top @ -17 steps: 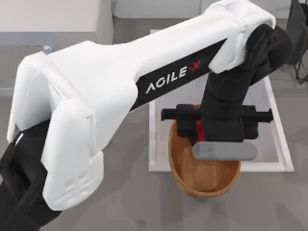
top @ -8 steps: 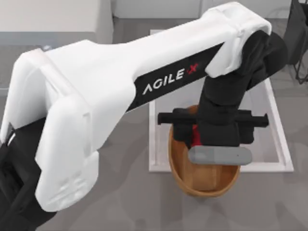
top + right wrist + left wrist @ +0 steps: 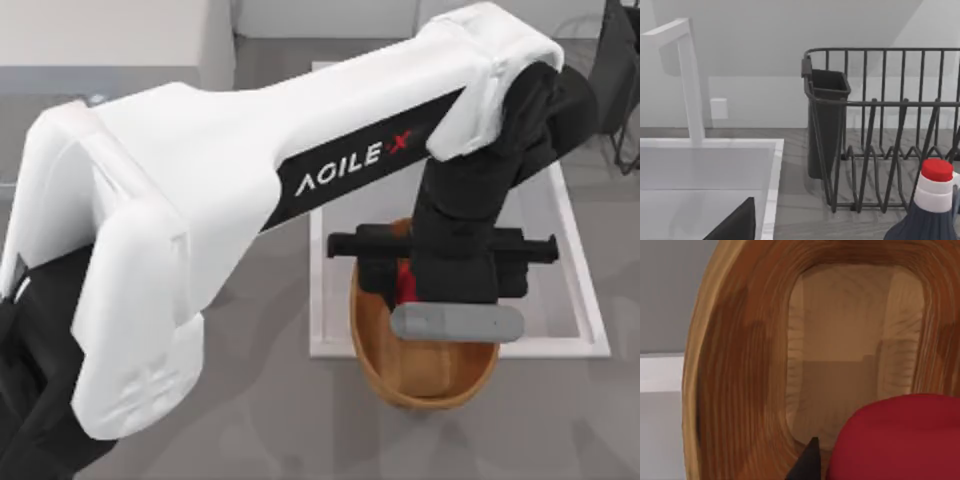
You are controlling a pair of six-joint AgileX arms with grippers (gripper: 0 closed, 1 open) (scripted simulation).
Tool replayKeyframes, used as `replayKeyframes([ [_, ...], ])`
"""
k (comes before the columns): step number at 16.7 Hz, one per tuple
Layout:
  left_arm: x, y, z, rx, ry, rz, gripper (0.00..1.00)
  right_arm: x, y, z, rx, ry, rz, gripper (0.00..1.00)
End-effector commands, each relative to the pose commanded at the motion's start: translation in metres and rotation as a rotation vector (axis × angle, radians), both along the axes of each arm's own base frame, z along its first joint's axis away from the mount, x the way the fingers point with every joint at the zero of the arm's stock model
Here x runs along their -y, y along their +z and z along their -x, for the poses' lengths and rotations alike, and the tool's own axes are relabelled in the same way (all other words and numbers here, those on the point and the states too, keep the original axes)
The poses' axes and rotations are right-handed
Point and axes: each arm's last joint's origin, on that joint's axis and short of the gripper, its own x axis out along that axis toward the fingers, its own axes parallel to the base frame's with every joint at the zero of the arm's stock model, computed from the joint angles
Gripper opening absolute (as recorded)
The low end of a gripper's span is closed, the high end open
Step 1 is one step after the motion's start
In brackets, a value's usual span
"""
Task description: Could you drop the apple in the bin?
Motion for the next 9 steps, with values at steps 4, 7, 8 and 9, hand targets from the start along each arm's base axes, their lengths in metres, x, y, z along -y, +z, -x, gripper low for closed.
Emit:
replayKeyframes([
  [4,0.0000,0.0000,0.0000,0.000,0.000,0.000,1.00,0.0000,0.0000,0.0000,0.000,0.000,0.000,1.00],
  [7,0.0000,0.0000,0.0000,0.000,0.000,0.000,1.00,0.0000,0.0000,0.0000,0.000,0.000,0.000,1.00],
  [8,0.0000,0.0000,0.0000,0.000,0.000,0.000,1.00,0.0000,0.0000,0.0000,0.000,0.000,0.000,1.00],
  [9,0.0000,0.0000,0.0000,0.000,0.000,0.000,1.00,0.0000,0.0000,0.0000,0.000,0.000,0.000,1.00],
])
